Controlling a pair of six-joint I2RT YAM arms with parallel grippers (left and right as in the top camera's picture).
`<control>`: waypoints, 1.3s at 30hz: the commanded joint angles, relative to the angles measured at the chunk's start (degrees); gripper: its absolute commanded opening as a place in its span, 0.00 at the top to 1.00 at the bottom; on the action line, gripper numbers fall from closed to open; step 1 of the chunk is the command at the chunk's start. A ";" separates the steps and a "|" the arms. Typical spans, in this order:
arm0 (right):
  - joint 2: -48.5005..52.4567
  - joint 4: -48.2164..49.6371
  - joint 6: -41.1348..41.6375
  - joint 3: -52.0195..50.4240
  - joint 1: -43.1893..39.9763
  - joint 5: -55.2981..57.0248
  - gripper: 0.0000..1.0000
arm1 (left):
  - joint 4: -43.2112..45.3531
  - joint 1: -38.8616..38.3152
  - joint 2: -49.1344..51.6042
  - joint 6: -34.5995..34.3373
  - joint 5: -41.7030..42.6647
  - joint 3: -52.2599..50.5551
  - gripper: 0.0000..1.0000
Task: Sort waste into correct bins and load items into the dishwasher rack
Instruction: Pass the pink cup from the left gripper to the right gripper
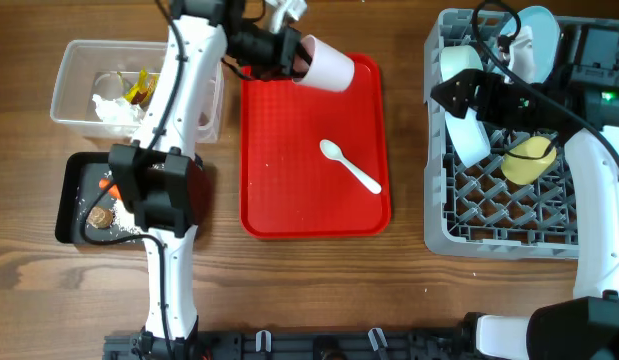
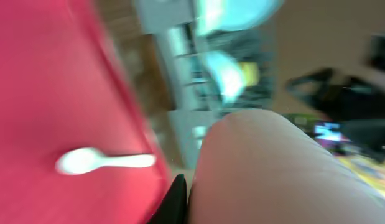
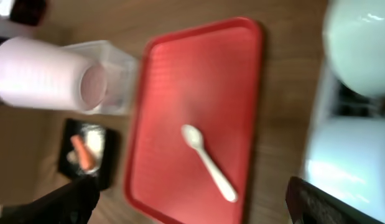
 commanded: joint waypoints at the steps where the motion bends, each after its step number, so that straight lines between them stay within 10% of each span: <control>1: 1.31 4.87 -2.21 0.35 0.52 -18.60 0.01 | 0.02 -0.35 -0.13 3.98 20.33 0.26 0.96; 21: 6.71 36.28 17.75 0.33 16.81 -21.14 0.01 | 0.24 -2.19 -0.13 5.62 31.80 0.26 0.96; 34: 6.71 39.06 19.19 0.33 17.20 -23.78 0.35 | 0.87 -2.19 -0.13 5.62 31.50 0.24 0.96; 39: 6.71 39.26 19.19 0.33 17.20 -23.76 0.37 | 0.85 -2.19 -0.13 5.57 30.82 0.24 0.61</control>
